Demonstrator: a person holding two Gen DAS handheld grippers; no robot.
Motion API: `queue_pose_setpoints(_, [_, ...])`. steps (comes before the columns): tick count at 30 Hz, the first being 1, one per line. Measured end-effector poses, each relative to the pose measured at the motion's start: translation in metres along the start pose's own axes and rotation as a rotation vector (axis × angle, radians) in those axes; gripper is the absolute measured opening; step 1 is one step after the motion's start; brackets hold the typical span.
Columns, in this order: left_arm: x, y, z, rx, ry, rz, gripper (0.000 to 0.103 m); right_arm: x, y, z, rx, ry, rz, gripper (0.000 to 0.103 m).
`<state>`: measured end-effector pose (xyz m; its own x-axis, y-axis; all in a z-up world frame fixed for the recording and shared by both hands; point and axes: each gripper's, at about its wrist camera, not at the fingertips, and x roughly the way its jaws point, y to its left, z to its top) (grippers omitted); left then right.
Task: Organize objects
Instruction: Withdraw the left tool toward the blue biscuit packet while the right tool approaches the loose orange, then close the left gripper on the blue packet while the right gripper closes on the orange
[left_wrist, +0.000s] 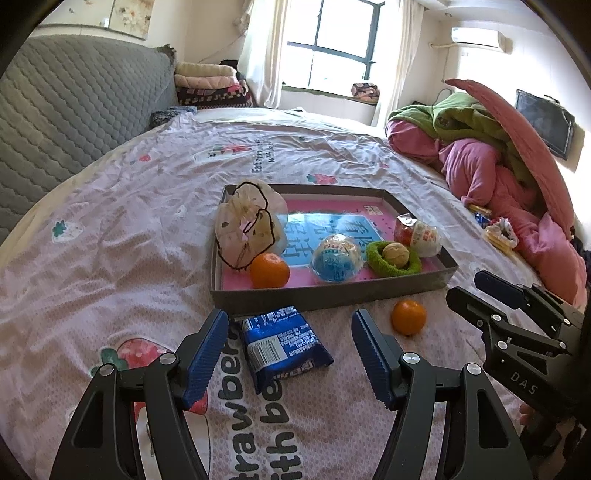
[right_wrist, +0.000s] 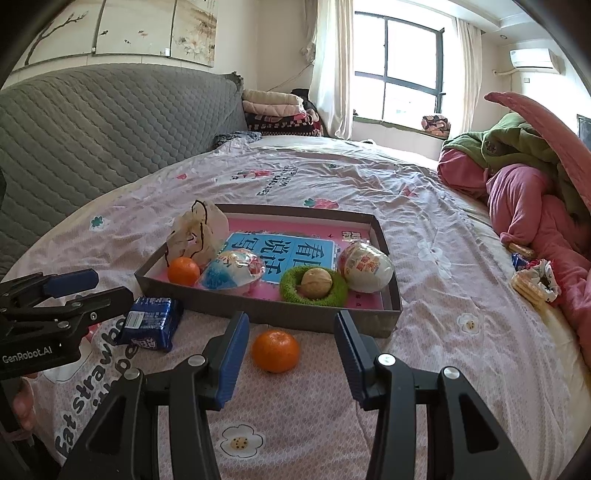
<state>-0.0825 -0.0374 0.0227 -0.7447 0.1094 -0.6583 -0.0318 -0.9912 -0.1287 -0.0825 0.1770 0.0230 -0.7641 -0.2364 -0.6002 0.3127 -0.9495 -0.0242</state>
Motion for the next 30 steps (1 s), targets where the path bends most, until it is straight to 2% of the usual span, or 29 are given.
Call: queue_pose_setpoints(30, [0.013, -0.004, -0.031, 0.023, 0.098, 0.014, 0.071, 0.009, 0.004, -0.028, -0.004, 0.073, 0.024, 0.048])
